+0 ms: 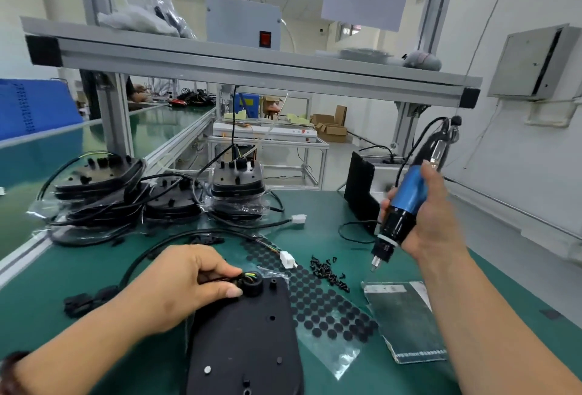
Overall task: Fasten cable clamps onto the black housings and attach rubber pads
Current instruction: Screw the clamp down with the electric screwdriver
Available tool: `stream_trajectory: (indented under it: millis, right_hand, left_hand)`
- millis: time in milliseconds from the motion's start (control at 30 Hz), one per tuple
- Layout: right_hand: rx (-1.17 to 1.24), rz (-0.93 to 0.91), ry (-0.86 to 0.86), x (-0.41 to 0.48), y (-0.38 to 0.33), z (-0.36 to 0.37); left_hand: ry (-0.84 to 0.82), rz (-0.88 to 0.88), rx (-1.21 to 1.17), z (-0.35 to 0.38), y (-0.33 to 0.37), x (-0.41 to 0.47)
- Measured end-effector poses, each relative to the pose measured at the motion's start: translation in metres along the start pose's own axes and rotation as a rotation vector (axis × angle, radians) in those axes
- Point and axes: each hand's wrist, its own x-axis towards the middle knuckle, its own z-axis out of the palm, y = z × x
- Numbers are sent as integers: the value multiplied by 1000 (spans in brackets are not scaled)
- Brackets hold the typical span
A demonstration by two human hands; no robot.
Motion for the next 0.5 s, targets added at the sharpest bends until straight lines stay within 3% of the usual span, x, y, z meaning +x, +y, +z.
stream_trajectory:
  millis: [267,500]
  right_hand:
    - [48,-89,-365,-49,9,109]
    - [56,-99,-524,-67,43,152]
  left_hand:
    - [2,29,-8,2,-6,-1]
    - [-6,13,-43,2,-7,-2]
